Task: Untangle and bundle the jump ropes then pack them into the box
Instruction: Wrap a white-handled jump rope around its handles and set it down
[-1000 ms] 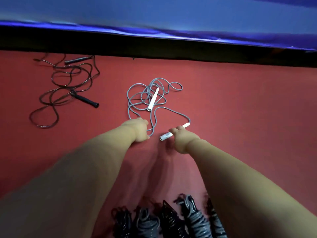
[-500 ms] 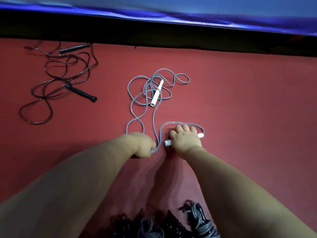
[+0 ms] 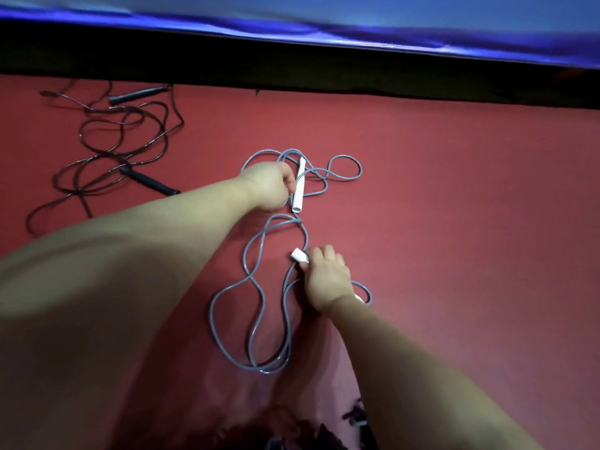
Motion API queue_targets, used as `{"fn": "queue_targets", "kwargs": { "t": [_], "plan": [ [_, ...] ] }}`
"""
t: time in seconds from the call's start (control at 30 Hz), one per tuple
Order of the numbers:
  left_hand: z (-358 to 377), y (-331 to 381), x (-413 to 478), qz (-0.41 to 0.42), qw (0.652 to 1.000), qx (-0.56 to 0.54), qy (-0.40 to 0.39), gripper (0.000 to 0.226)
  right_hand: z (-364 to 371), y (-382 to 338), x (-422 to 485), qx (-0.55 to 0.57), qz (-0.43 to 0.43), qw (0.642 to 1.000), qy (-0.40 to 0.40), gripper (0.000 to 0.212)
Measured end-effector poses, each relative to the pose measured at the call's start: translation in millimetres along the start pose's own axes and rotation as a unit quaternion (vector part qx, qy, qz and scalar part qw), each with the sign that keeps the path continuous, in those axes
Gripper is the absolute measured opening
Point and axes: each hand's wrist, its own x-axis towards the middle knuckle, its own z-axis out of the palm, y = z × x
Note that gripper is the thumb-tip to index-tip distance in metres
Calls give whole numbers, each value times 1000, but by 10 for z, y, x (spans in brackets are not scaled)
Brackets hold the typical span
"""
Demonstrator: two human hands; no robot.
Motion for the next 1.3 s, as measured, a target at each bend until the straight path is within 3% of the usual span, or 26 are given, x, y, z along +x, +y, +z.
{"fn": "queue_targets", "kwargs": {
  "t": [0.07, 0.17, 0.4, 0.7, 0.87, 0.97, 1.03, 1.1, 1.23, 1.3],
  "plan": [
    [107, 76, 189, 28, 993, 115, 3, 33, 4, 23, 33, 2, -11, 1000, -2, 36],
    [340, 130, 395, 9, 978, 203, -50, 42, -16, 36, 78, 3, -11, 1000, -10, 36],
    [475, 38, 569, -29, 973, 228, -22, 32, -38, 75, 137, 33, -2, 999, -40, 37],
    [81, 107, 283, -33, 996, 85, -4, 37, -3, 70, 130, 15, 6, 999, -34, 35],
    [-439, 145, -159, 34, 993, -9, 116, 22, 4, 102, 52, 19, 1, 999, -50, 38],
    [-753, 167, -420, 54, 977, -120, 170, 24, -147, 35, -119, 180, -29, 983, 32, 31],
    [-898, 196, -625, 59, 969, -175, 163, 31, -419, -33, -259, 315, -17, 935, 160, 29],
    [-1000, 259, -845, 66, 968, -183, 160, 37, -812, -139, -416, 389, -32, 889, 238, 25],
    [-1222, 673, -1373, 105, 969, -162, 152, 39, -1582, -455, -769, 405, -153, 881, 192, 48],
    [-1354, 959, -1662, 130, 971, -107, 169, 39, -1879, -612, -1004, 415, -189, 877, 153, 48]
  ]
}}
